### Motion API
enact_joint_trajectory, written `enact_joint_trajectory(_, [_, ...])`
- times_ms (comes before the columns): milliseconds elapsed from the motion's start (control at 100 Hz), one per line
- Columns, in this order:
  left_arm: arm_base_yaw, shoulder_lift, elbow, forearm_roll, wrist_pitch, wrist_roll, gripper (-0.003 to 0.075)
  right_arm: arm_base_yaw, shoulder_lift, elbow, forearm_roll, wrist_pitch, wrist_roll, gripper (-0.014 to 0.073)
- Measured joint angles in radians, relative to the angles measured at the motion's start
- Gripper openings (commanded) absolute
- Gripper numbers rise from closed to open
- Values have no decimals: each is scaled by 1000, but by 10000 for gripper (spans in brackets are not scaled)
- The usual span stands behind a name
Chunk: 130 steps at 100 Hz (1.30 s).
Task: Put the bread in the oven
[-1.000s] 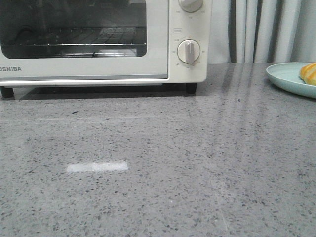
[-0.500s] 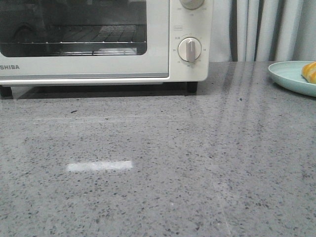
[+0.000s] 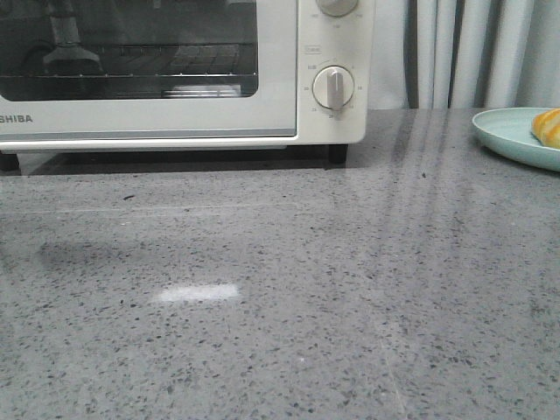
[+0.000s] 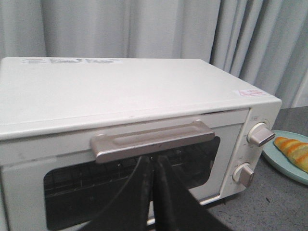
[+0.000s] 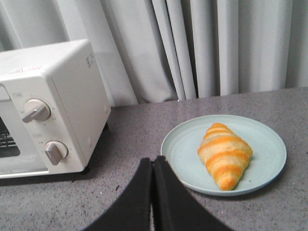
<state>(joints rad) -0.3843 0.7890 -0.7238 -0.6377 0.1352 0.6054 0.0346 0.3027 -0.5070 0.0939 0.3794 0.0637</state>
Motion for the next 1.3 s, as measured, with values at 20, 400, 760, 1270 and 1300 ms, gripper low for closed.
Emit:
enact_joint_trajectory(20, [-8,19,-14,0,-5,2,-21,0,0,0,0,5,0,-50])
enact_joint_trajectory(400, [-32,308,-191,0,-50,11,-21,0,0,-2,42,19,0,-50])
enact_joint_trajectory(760, [-32,448,-242,0,-73,11,-21,0,0,-2,69,20,0,-50])
enact_joint_trajectory(1270, [-41,463,-249,52,-32,13,-21,0,0,-2,70,20,0,-50])
enact_joint_trajectory(1300, [-41,457,-249,67,-14,13,-22,0,0,-2,70,20,0,-50])
